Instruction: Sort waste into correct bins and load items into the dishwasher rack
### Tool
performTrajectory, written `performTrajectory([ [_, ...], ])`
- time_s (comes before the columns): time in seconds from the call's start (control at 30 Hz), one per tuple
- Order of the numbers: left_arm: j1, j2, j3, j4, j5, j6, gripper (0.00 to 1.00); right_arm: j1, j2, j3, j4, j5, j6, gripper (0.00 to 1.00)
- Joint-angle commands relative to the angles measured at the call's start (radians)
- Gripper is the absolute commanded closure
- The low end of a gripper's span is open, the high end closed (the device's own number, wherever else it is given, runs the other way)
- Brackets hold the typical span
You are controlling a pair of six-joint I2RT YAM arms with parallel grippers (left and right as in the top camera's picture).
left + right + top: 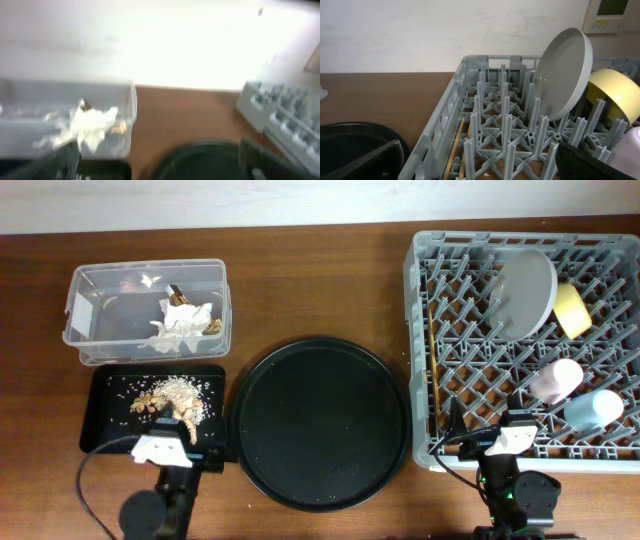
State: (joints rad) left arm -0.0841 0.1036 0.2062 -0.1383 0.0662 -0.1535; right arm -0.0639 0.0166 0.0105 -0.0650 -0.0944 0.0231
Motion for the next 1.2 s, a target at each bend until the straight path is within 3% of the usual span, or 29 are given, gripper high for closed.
performTrajectory([
  [0.0, -0.001, -0.053, -0.184, 0.332, -0.059, 0.013, 0.01, 0.005, -0.004, -0.005, -0.006, 0.002, -0.001, 0.02],
  [0.07, 0.000, -0.060, -0.197, 0.306, -0.065, 0.013, 0.01, 0.005, -0.004, -0.005, -0.006, 0.002, 0.000, 0.01],
  [0.2, 0.000, -0.098, -0.197, 0.048, -0.064, 0.013, 0.01, 0.005, -0.004, -0.005, -0.006, 0.002, -0.001, 0.02],
  [1.17, 0.000, -0.098, -0.197, 0.055, -0.064, 0.013, 0.01, 0.005, -0.004, -0.005, -0.006, 0.002, 0.000, 0.02],
])
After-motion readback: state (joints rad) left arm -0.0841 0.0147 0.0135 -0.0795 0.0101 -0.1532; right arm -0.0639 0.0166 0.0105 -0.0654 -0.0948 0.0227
